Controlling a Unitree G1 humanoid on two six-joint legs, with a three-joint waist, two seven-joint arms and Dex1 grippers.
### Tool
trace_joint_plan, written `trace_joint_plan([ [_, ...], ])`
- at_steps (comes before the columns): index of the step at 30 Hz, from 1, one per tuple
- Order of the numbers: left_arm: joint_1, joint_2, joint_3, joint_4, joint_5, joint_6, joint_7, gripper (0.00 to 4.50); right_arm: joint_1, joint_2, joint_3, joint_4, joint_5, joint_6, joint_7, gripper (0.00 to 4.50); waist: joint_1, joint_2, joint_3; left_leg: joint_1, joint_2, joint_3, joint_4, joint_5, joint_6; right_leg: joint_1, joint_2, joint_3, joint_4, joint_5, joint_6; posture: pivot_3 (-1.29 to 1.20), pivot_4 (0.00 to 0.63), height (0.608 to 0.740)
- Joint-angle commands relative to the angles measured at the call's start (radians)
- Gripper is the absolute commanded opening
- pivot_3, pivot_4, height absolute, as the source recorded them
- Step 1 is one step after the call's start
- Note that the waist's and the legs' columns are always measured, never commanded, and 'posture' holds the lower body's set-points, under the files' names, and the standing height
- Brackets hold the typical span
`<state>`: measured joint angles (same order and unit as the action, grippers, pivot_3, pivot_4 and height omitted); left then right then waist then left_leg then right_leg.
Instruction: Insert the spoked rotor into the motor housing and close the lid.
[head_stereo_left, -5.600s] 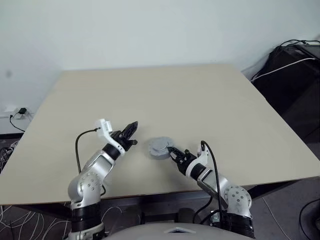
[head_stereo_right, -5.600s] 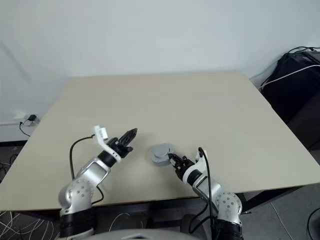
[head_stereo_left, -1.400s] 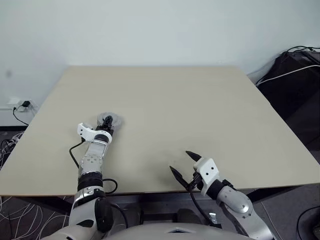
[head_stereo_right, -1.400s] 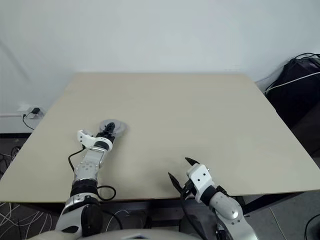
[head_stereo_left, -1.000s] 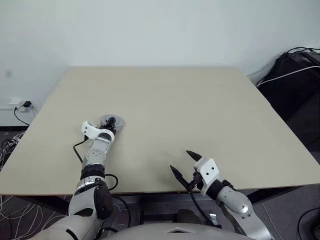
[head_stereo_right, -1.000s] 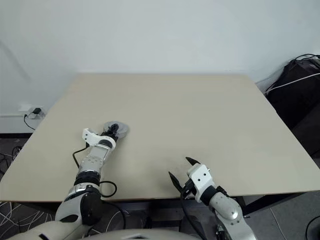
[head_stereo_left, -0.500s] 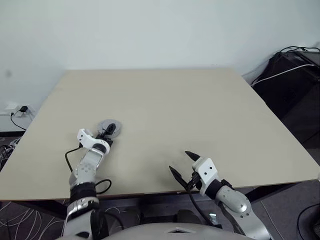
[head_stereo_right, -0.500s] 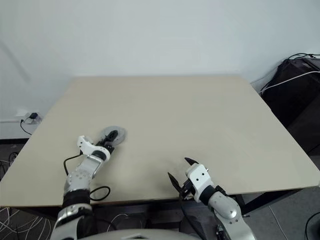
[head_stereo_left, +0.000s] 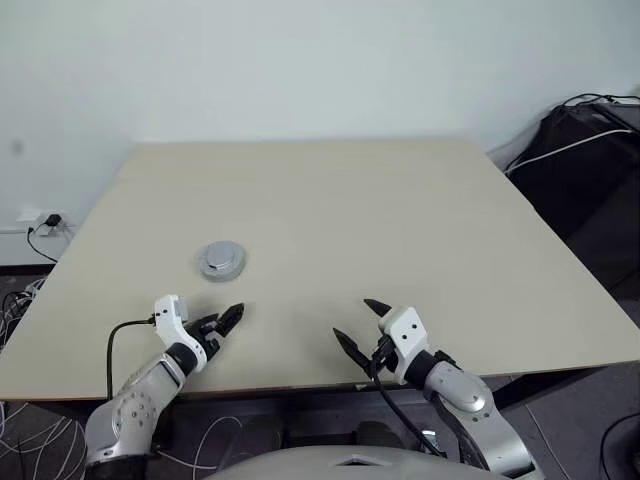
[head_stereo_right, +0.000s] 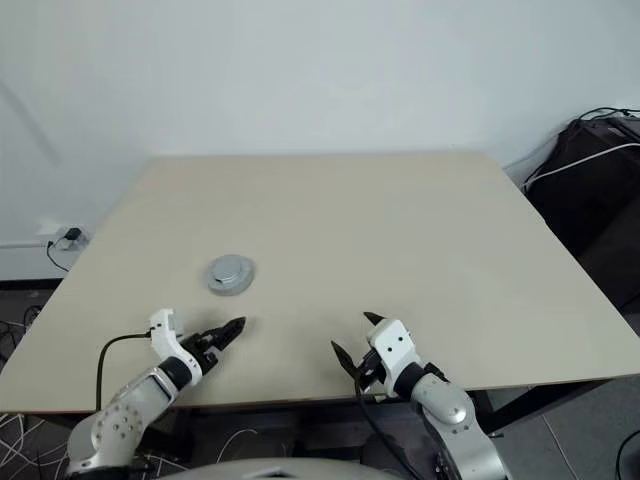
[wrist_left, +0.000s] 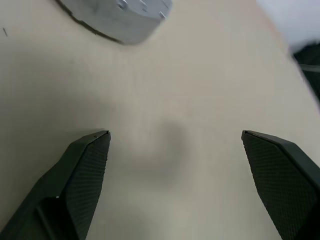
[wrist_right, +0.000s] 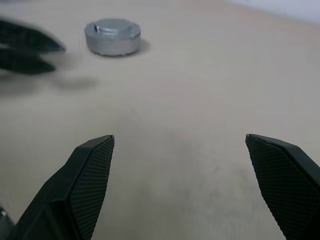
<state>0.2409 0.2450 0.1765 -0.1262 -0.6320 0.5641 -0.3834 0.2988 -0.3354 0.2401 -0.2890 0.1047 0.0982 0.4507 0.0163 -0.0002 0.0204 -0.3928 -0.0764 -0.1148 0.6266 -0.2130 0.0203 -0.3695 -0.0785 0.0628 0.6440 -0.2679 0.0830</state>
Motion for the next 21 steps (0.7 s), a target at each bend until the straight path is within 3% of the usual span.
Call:
trace_joint_plan([
  [1, 0.030, 0.021, -0.067, -0.072, 0.151, -0.253, -0.097, 4.45, -0.019, 0.025, -0.033, -0.017, 0.006, -0.022, -0.027, 4.50, 0.004, 0.001, 0.001, 0.000, 0.000, 0.000, 0.000, 0.000, 0.000, 0.000, -0.001, 0.000, 0.000, 0.000, 0.000, 0.00, 0.000, 0.740],
  [5, 0.076, 0.014, -0.125, -0.028, 0.395, -0.616, -0.066, 4.45, -0.027, 0.047, -0.034, 0.004, -0.025, -0.062, -0.053, 4.50, 0.006, 0.002, 0.002, -0.001, 0.000, 0.000, 0.000, 0.000, 0.000, 0.000, -0.002, 0.000, 0.000, 0.000, 0.000, 0.00, 0.000, 0.740],
  [14, 0.164, -0.089, -0.164, 0.033, 0.615, -0.895, 0.126, 4.45, -0.019, 0.121, -0.031, 0.042, -0.079, -0.098, -0.148, 4.50, 0.006, 0.003, 0.003, -0.002, 0.000, 0.001, -0.002, 0.000, 0.000, -0.003, -0.001, 0.000, 0.000, -0.001, 0.000, 0.00, 0.000, 0.740],
  [17, 0.187, -0.133, -0.160, 0.036, 0.608, -0.927, 0.164, 4.45, -0.010, 0.142, -0.039, 0.048, -0.068, -0.096, -0.160, 4.50, 0.006, 0.003, 0.003, -0.002, 0.000, 0.001, -0.002, 0.000, 0.000, -0.002, -0.001, 0.000, 0.000, -0.001, 0.000, 0.00, 0.000, 0.740],
  [18, 0.191, -0.136, -0.163, 0.037, 0.593, -0.927, 0.154, 4.48, -0.007, 0.145, -0.041, 0.048, -0.064, -0.094, -0.159, 4.32, 0.006, 0.002, 0.004, -0.002, 0.000, 0.001, -0.002, 0.000, 0.000, -0.002, -0.001, -0.001, 0.000, -0.001, 0.000, 0.00, 0.000, 0.740],
  [21, 0.195, -0.130, -0.164, 0.060, 0.555, -0.940, 0.120, 3.86, -0.001, 0.141, -0.048, 0.050, -0.054, -0.092, -0.149, 3.60, 0.004, 0.002, 0.005, -0.002, 0.000, 0.000, -0.001, 0.000, 0.000, -0.001, -0.001, -0.001, 0.000, -0.001, 0.000, 0.00, 0.000, 0.740],
])
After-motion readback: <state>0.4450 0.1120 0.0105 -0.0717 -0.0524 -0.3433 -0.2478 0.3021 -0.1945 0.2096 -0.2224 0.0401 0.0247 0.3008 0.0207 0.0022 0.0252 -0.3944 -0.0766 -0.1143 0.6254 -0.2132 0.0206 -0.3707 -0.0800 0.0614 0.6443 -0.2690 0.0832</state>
